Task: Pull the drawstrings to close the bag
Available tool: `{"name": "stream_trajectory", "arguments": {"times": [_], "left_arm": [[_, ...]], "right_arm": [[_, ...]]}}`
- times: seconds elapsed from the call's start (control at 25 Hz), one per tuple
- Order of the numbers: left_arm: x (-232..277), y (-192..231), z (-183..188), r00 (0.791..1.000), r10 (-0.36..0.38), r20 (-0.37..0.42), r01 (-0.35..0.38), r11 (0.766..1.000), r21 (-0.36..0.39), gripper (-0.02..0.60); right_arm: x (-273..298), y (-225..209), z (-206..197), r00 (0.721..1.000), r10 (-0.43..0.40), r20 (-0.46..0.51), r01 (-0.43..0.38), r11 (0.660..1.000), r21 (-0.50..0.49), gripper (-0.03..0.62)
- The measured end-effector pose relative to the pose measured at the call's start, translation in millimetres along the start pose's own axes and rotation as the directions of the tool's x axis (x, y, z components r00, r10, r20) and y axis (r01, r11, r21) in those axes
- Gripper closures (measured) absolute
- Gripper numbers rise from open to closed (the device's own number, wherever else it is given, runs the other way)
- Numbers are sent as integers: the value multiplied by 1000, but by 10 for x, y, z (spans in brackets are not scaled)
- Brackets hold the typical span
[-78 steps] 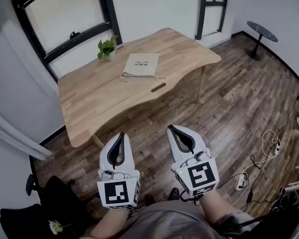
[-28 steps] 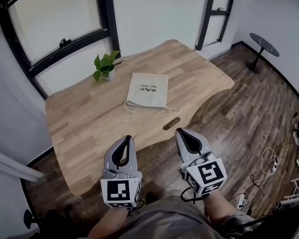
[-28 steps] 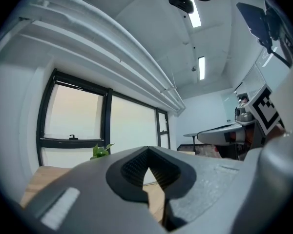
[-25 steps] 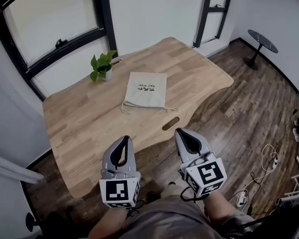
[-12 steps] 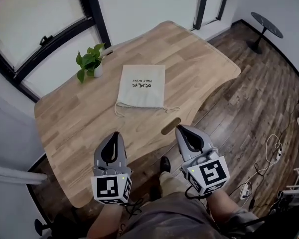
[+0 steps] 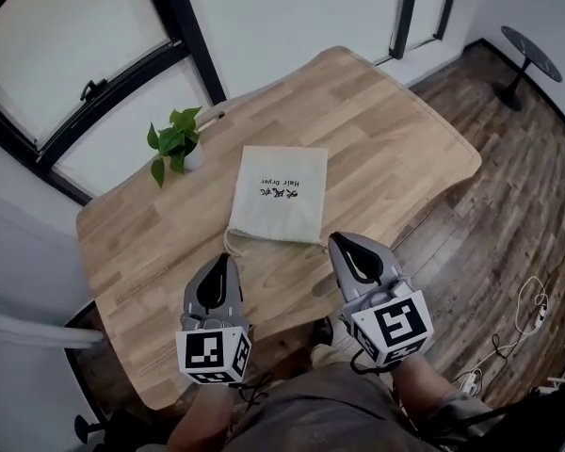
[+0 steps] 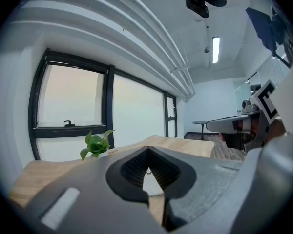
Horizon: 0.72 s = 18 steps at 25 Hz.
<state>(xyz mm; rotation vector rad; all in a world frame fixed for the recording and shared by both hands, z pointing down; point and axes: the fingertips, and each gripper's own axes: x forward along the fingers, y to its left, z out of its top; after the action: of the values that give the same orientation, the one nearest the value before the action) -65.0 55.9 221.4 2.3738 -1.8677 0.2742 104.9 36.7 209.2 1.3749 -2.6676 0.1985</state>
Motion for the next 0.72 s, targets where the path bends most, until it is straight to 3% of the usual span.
{"name": "stream_trajectory", "arguments": {"times": [0.36, 0.56, 0.72], "left_arm": [[316, 144, 180, 999, 49, 21, -49, 998, 30, 581], [493, 355, 63, 999, 47, -19, -47, 998, 29, 581], [701, 521, -224, 997, 21, -81, -21, 1000, 7, 529]], "right_arm": [[440, -223, 122, 998, 55, 15, -55, 998, -26, 563], [591, -302, 75, 999, 46, -20, -47, 997, -67, 563], [736, -361, -128, 997, 28, -71, -32, 998, -54, 563]]}}
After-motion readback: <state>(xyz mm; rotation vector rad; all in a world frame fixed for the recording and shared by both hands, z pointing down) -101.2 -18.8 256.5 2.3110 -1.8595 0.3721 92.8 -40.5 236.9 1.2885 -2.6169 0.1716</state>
